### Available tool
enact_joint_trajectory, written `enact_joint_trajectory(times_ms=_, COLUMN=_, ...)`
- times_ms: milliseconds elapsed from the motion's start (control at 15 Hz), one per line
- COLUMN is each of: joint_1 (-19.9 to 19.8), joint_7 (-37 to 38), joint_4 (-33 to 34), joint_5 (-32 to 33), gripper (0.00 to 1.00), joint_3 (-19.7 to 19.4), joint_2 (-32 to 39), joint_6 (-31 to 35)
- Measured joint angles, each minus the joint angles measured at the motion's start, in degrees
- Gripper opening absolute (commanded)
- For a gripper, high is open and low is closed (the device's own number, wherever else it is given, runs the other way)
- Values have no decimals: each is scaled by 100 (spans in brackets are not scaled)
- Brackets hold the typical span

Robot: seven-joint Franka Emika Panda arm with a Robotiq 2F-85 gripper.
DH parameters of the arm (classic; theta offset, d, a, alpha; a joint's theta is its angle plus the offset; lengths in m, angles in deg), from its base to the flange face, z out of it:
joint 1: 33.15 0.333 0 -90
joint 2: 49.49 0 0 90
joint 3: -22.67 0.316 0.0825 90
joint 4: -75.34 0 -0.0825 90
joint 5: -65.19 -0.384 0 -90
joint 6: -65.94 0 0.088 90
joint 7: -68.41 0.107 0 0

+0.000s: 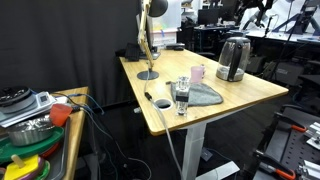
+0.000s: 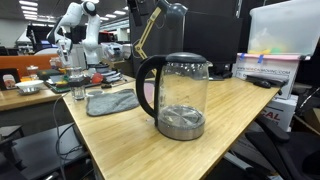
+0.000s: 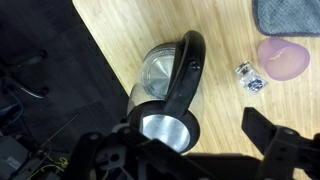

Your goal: Press the button on the handle of the kettle

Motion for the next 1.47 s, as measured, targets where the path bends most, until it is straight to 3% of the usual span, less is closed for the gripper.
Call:
enact_joint_trajectory(times_ms=600, joint_1=12, joint_7=21, joint_4=-77, joint_5=-96, gripper=100, joint_3=4, joint_2=23, joint_6=6)
enact_joint_trajectory(times_ms=1067, joint_1=6, joint_7=687, joint_4=-563, joint_5=-97, gripper=99, joint_3=17, joint_2=97, joint_6=424)
enact_joint_trajectory(times_ms=1133, joint_1=6, joint_7=741, joint_4=-599, joint_5=-90, gripper=92, joint_3=29, joint_2=129, joint_6=501)
enact_joint_trajectory(times_ms=1200, joint_1=6, joint_7=822, joint_4=-617, joint_5=-29, gripper=74, joint_3=45, joint_2=182, joint_6=594)
enact_joint_trajectory(times_ms=1467, joint_1=4, joint_7=1268, joint_4=-626, joint_5=343, gripper=49, joint_3=73, joint_2=433, joint_6=1027)
